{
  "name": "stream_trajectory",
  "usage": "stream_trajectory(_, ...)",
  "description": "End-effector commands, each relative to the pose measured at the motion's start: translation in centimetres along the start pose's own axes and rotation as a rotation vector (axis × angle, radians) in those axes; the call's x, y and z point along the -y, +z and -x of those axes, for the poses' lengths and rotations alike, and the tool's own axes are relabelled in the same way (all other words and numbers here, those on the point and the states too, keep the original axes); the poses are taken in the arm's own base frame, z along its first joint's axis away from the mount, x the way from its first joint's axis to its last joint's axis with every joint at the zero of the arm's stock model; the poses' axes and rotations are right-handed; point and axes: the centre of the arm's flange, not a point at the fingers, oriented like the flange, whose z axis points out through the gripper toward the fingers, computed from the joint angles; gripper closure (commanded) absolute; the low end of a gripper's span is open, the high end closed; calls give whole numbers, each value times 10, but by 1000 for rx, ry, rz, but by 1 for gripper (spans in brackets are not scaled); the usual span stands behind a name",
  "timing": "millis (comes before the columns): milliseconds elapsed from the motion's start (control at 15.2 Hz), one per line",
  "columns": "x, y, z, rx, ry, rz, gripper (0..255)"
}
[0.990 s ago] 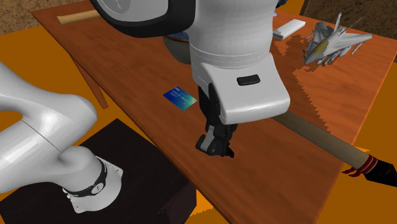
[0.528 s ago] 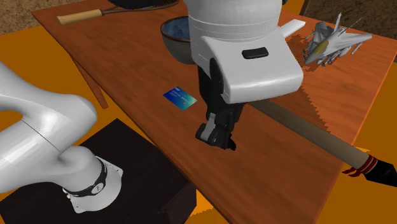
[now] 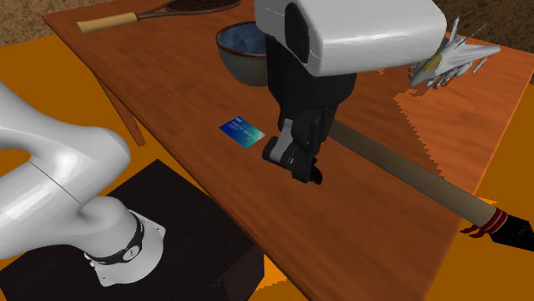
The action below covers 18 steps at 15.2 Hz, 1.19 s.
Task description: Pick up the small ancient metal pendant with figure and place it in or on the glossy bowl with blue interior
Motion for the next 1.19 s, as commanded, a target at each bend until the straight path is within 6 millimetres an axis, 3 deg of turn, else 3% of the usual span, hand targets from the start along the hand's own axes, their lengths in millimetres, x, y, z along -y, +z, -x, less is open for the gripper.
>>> stream_trajectory(0, 0, -11, -1, 0, 0, 0, 255)
stream_trajectory(1122, -1, -101, -7, 0, 0, 0, 255)
